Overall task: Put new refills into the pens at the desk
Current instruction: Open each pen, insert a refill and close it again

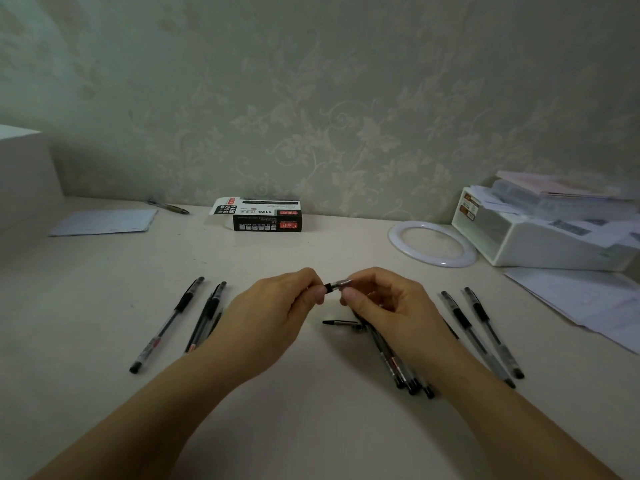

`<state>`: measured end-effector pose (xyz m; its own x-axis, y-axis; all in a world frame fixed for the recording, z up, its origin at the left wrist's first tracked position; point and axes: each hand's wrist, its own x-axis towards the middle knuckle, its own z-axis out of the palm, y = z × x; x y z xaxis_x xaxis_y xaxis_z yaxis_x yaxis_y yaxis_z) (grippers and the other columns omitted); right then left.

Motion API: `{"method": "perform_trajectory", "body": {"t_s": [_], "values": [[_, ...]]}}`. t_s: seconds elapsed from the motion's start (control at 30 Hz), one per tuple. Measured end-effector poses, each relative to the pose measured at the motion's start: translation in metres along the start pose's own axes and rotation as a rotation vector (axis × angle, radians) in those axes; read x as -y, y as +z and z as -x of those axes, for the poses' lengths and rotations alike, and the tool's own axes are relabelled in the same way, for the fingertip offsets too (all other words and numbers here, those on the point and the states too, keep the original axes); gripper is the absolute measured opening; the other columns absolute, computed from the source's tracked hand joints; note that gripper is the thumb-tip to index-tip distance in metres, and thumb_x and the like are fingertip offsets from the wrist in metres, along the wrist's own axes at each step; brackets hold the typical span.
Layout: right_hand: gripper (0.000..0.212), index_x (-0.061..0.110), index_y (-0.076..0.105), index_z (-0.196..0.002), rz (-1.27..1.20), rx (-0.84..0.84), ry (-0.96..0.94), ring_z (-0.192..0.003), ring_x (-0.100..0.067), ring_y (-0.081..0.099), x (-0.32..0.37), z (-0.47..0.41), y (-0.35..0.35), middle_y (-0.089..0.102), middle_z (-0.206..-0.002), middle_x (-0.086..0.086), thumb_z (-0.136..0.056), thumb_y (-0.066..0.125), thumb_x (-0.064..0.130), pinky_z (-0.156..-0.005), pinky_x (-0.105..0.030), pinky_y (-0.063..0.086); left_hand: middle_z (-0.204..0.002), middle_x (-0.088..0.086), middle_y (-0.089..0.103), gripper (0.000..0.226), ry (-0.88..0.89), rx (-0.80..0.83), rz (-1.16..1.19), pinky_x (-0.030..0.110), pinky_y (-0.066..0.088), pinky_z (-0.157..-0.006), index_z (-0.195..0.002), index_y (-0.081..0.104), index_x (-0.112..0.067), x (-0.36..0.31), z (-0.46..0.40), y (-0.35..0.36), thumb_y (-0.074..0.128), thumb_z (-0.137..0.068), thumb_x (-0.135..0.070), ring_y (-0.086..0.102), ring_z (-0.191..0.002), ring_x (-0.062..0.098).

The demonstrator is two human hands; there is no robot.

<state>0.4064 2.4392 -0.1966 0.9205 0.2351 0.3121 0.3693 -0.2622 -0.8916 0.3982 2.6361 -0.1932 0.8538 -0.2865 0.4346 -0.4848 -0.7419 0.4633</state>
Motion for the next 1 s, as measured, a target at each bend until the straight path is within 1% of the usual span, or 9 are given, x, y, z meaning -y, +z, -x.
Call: {"method": "perform_trajectory", "body": {"t_s": [0.1,0.23,0.3,0.47,0.63,0.73,0.83,0.93,1.0], "values": [[0.020,0.029,0.071,-0.090,-0.006,-0.009,0.024,-0.081,-0.009,0.068,0.0016,0.0017,0.0015,0.074,-0.085,0.006,-0.085,0.065,0.047,-0.074,-0.022,0.055,-0.070,-0.015,0.053,0.029,0.004,0.034,-0.014,0.031,0.044,-0.061,-0.091,0.055,-0.032,-0.0010,0.0008,0.0010,0.030,-0.096,-0.047,0.051,-0.068,0.006],[0.005,0.022,0.072,-0.090,-0.035,-0.010,0.031,-0.079,-0.011,0.069,0.0015,0.0009,-0.0003,0.075,-0.083,0.003,-0.091,0.068,0.024,-0.075,-0.030,0.056,-0.072,-0.019,0.053,0.030,0.011,0.043,-0.023,0.032,0.046,-0.063,-0.092,0.054,-0.032,-0.0006,0.0012,0.0031,0.029,-0.095,-0.048,0.051,-0.071,0.004],[0.009,0.024,0.072,-0.095,-0.046,-0.005,0.031,-0.083,-0.018,0.068,0.0018,-0.0003,-0.0011,0.074,-0.090,0.005,-0.089,0.070,0.017,-0.076,-0.030,0.056,-0.071,-0.020,0.052,0.030,0.011,0.039,-0.024,0.031,0.045,-0.062,-0.091,0.054,-0.033,0.0005,0.0007,0.0034,0.029,-0.095,-0.048,0.051,-0.071,0.004],[0.014,0.030,0.070,-0.092,-0.010,-0.019,0.061,-0.080,-0.005,0.067,0.0016,0.0008,0.0012,0.073,-0.089,0.009,-0.087,0.068,0.042,-0.071,-0.014,0.053,-0.068,-0.025,0.051,0.029,0.012,0.037,-0.023,0.026,0.041,-0.059,-0.091,0.054,-0.034,0.0004,0.0017,0.0059,0.029,-0.095,-0.049,0.051,-0.070,0.000],[0.002,0.023,0.072,-0.090,-0.037,0.001,0.046,-0.078,-0.010,0.068,0.0017,0.0001,-0.0010,0.074,-0.085,0.006,-0.090,0.070,0.023,-0.072,-0.019,0.054,-0.071,-0.020,0.053,0.032,0.024,0.041,-0.026,0.033,0.047,-0.064,-0.093,0.055,-0.033,0.0002,0.0011,0.0053,0.028,-0.094,-0.049,0.052,-0.072,0.004],[0.013,0.029,0.070,-0.099,-0.053,-0.006,0.054,-0.080,-0.013,0.067,0.0020,-0.0003,0.0000,0.072,-0.093,0.012,-0.086,0.073,0.028,-0.071,-0.016,0.054,-0.071,-0.020,0.053,0.030,0.022,0.034,-0.021,0.033,0.047,-0.064,-0.093,0.055,-0.033,0.0007,0.0012,0.0054,0.030,-0.095,-0.048,0.053,-0.072,0.004],[0.014,0.025,0.071,-0.093,-0.047,-0.021,0.074,-0.078,-0.006,0.068,0.0022,0.0002,0.0011,0.074,-0.086,0.007,-0.086,0.070,0.038,-0.068,-0.013,0.051,-0.068,-0.017,0.053,0.025,0.032,0.020,0.005,0.029,0.042,-0.057,-0.096,0.053,-0.035,0.0001,0.0019,0.0067,0.031,-0.096,-0.049,0.052,-0.069,0.005],[0.011,0.020,0.071,-0.086,-0.099,-0.028,0.085,-0.072,-0.006,0.068,0.0021,-0.0002,0.0004,0.075,-0.077,0.001,-0.090,0.068,0.029,-0.067,-0.014,0.052,-0.066,-0.015,0.050,0.020,0.053,0.031,0.056,0.019,0.028,-0.049,-0.106,0.045,-0.041,-0.0019,0.0025,0.0069,0.032,-0.095,-0.052,0.048,-0.060,0.006],[0.007,0.019,0.071,-0.089,-0.125,-0.023,0.085,-0.072,-0.004,0.068,0.0027,-0.0009,-0.0007,0.075,-0.079,0.001,-0.090,0.068,0.025,-0.068,-0.013,0.051,-0.066,-0.016,0.049,0.017,0.073,0.040,0.060,0.019,0.028,-0.050,-0.108,0.043,-0.043,-0.0022,0.0024,0.0059,0.034,-0.095,-0.049,0.047,-0.060,0.007]]}}
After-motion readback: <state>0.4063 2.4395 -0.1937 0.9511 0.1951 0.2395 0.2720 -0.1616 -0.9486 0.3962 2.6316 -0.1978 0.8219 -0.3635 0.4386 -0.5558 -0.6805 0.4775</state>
